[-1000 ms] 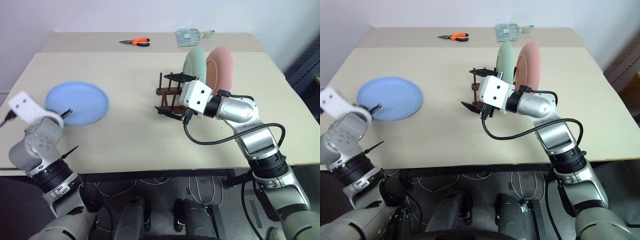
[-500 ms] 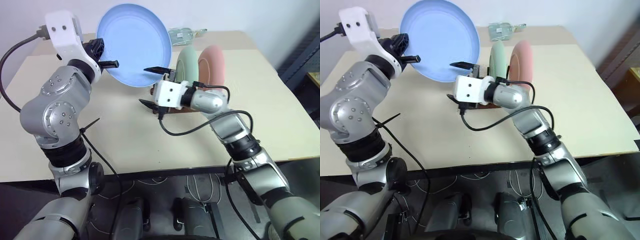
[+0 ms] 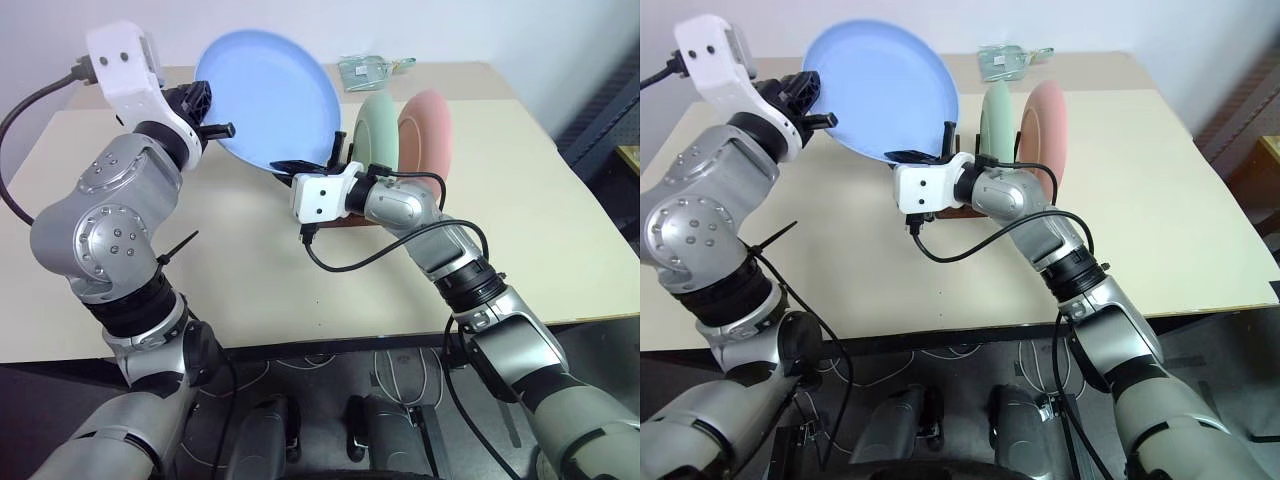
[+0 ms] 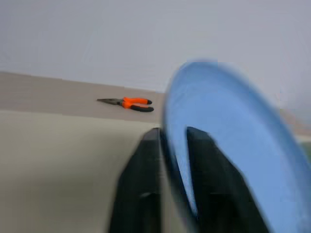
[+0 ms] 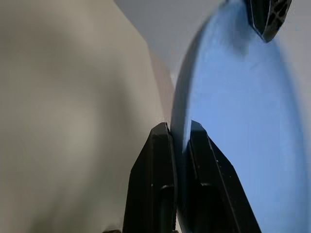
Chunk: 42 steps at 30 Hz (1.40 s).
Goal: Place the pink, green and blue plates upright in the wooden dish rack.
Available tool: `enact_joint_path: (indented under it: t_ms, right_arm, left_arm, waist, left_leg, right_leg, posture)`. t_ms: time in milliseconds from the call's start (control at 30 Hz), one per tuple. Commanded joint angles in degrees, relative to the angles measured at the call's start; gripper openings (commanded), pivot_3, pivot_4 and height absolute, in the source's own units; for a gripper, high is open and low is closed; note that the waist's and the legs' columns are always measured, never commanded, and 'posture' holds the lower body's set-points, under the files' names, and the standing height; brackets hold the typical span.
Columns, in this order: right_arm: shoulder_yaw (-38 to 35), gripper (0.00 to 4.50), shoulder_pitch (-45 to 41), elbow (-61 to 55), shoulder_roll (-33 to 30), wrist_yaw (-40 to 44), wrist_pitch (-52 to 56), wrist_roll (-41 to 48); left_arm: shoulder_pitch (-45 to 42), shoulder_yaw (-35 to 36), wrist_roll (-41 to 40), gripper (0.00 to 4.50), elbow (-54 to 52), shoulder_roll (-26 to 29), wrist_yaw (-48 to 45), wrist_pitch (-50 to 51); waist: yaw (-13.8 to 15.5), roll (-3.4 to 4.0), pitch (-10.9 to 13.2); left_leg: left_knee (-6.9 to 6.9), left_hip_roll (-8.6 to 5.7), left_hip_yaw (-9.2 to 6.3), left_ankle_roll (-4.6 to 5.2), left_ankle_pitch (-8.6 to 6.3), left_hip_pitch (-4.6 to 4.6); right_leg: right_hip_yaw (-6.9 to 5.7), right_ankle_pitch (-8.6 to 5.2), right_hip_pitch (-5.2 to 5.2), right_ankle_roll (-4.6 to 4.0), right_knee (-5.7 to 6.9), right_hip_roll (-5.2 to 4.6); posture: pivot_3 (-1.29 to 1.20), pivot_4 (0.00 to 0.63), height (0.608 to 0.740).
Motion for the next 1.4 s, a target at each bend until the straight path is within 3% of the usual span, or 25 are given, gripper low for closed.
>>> enact_joint_path:
  t_ms: [33, 133, 267, 367, 500, 667, 833, 1100, 1400]
  right_arm:
    - [-4.9, 0.0, -0.2, -5.8, 0.4, 0.6, 1.7, 5.1]
    - [-8.7, 0.0, 0.4, -10.5, 1.4, 4.0, 6.9, 13.9]
    - [-18.9, 0.0, 0.6, -22.2, 4.7, 6.3, 30.5, 37.4]
    - [-25.5, 0.0, 0.8, -28.4, 6.2, 2.1, 48.7, 53.5]
    - [-32.0, 0.0, 0.4, -30.2, 8.8, -7.9, 61.2, 64.6]
    - [-36.5, 0.0, -0.1, -29.4, 10.5, -18.8, 70.5, 71.8]
    - [-39.6, 0.0, -1.2, -27.0, 12.8, -27.2, 74.4, 76.5]
    - [-40.5, 0.0, -3.6, -23.1, 13.8, -34.3, 75.1, 78.4]
    - [-41.3, 0.0, -5.3, -14.5, 13.7, -36.5, 73.9, 77.4]
  left_arm:
    - [-3.3, 8.2, 4.3, 2.84, 4.2, 4.8, 5.5, -13.8]
    - [1.6, 5.0, 9.6, 2.84, 8.1, 11.9, 2.7, -20.7]
    - [15.4, -5.9, 14.9, 2.84, 11.7, 20.0, -8.6, -26.6]
    - [27.0, -14.8, 15.6, 2.84, 9.8, 22.0, -19.5, -32.1]
    - [37.7, -20.9, 13.4, 2.84, 6.2, 21.3, -28.7, -36.4]
    - [44.3, -25.1, 10.8, 2.84, 3.2, 22.3, -37.8, -37.3]
    - [44.9, -25.5, 11.1, 2.84, 3.2, 21.7, -39.1, -37.1]
    - [45.0, -26.3, 12.0, 2.84, 3.2, 21.2, -39.2, -37.1]
    - [45.3, -27.0, 11.5, 2.84, 1.3, 21.0, -40.1, -36.2]
  waist:
    - [-0.4, 0.02, 0.0]
    - [-0.5, 0.07, 0.0]
    - [0.2, 0.06, 0.0]
    - [0.4, 0.01, 0.0]
    - [-0.2, 0.05, 0.0]
    - [-0.4, 0.15, 0.0]
    - [-0.3, 0.15, 0.0]
    - [-0.2, 0.15, 0.0]
    - [-0.1, 0.16, 0.0]
  left_leg:
    - [-0.01, -0.01, 0.01, 0.0, 0.0, 0.0]
    - [-0.18, 0.01, 0.08, -0.02, 0.01, 0.13]
    - [-0.15, 0.04, 0.06, -0.03, 0.01, 0.12]
    - [-0.09, 0.02, -0.07, -0.01, -0.03, 0.1]
    - [-0.1, -0.07, -0.03, -0.15, -0.16, -0.07]
    - [-0.22, 0.0, 0.19, -0.03, -0.03, -0.15]
    - [-0.23, 0.0, 0.23, 0.0, -0.02, -0.15]
    - [-0.22, 0.0, 0.27, 0.06, -0.03, -0.18]
    - [-0.22, 0.0, 0.28, 0.07, -0.03, -0.18]
  right_leg:
    - [0.01, 0.0, 0.0, 0.0, 0.0, -0.01]
    - [0.06, -0.01, 0.0, -0.01, 0.02, 0.09]
    - [0.05, 0.0, 0.06, -0.02, 0.09, 0.23]
    - [0.02, 0.01, 0.19, -0.02, 0.0, 0.18]
    - [0.04, 0.01, -0.14, -0.04, -0.01, -0.15]
    - [0.09, -0.01, -0.48, -0.19, 0.17, -0.16]
    - [0.1, -0.01, -0.5, -0.19, 0.21, -0.16]
    - [0.1, -0.01, -0.5, -0.19, 0.21, -0.13]
    - [0.11, -0.01, -0.5, -0.18, 0.21, -0.12]
  posture:
    - [0.0, 0.15, 0.74]
    - [0.0, 0.15, 0.74]
    - [0.0, 0.15, 0.74]
    - [0.0, 0.15, 0.74]
    - [0.0, 0.15, 0.74]
    - [0.0, 0.15, 0.74]
    - [0.0, 0.15, 0.74]
    - [0.0, 0.15, 0.74]
    - [0.0, 0.15, 0.74]
